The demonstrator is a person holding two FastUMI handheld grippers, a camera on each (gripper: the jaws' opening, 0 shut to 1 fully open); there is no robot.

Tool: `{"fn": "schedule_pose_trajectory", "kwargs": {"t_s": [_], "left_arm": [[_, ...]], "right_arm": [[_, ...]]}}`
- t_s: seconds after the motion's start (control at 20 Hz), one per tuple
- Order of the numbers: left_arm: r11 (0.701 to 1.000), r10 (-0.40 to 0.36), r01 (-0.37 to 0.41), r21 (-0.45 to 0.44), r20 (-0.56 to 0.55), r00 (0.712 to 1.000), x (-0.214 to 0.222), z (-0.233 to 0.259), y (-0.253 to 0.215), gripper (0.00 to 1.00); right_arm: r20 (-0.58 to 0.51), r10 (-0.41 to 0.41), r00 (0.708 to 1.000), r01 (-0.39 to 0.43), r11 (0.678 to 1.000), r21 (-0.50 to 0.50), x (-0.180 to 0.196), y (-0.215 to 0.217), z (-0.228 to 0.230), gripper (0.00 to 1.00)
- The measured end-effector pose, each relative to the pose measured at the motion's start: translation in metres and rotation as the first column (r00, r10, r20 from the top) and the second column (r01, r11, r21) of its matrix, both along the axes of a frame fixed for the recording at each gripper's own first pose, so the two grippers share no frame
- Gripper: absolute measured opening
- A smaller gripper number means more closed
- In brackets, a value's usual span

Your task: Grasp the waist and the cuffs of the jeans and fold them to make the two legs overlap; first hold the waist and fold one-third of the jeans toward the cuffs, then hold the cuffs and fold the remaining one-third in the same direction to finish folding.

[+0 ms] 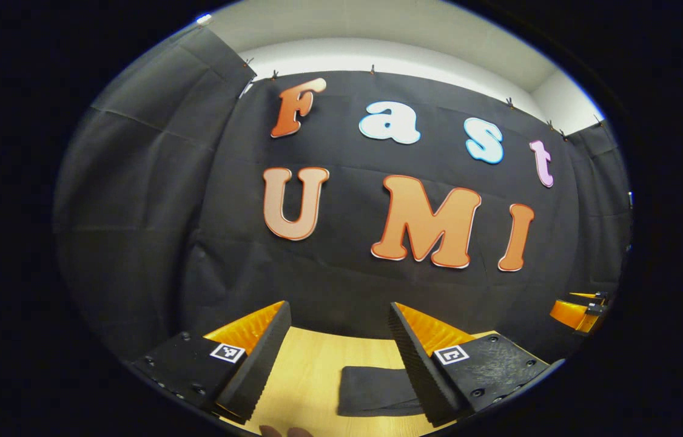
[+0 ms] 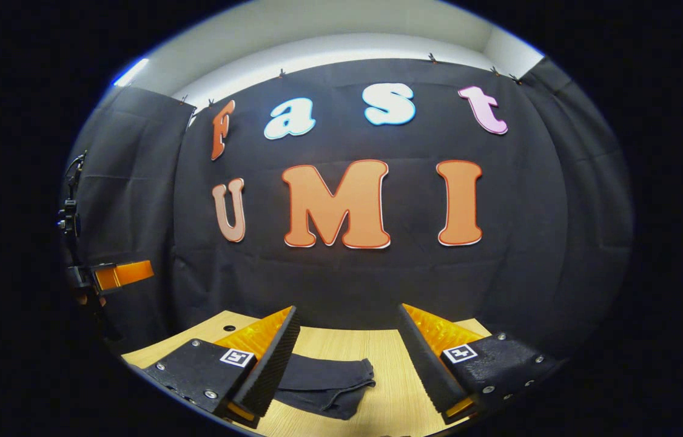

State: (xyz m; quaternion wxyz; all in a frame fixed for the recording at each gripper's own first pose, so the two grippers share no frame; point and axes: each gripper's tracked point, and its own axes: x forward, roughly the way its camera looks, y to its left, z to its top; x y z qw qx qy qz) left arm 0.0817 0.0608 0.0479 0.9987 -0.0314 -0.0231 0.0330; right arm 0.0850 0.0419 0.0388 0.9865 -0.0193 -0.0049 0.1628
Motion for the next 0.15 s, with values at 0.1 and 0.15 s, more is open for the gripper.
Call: {"fn": "schedule_pose_trajectory", "kwargs": {"t_s": [0.1, 0.15], "left_arm": [[1.0, 0.01, -0.01, -0.017, 0.003, 1.0, -0.0101, -0.0045, 0.0036, 0.97], [1.0, 0.016, -0.016, -0.026, -0.008, 1.0, -0.0119, -0.0085, 0.0051, 0.97]], "right_arm": [[-0.006, 0.013, 1.0, -0.013, 1.0, -0.006, -0.0041, 0.0047, -0.0054, 0.98], [-0.011, 0.013, 1.0, -0.014, 1.0, -0.015, -0.0034, 0.0047, -0.0086, 1.0]]}}
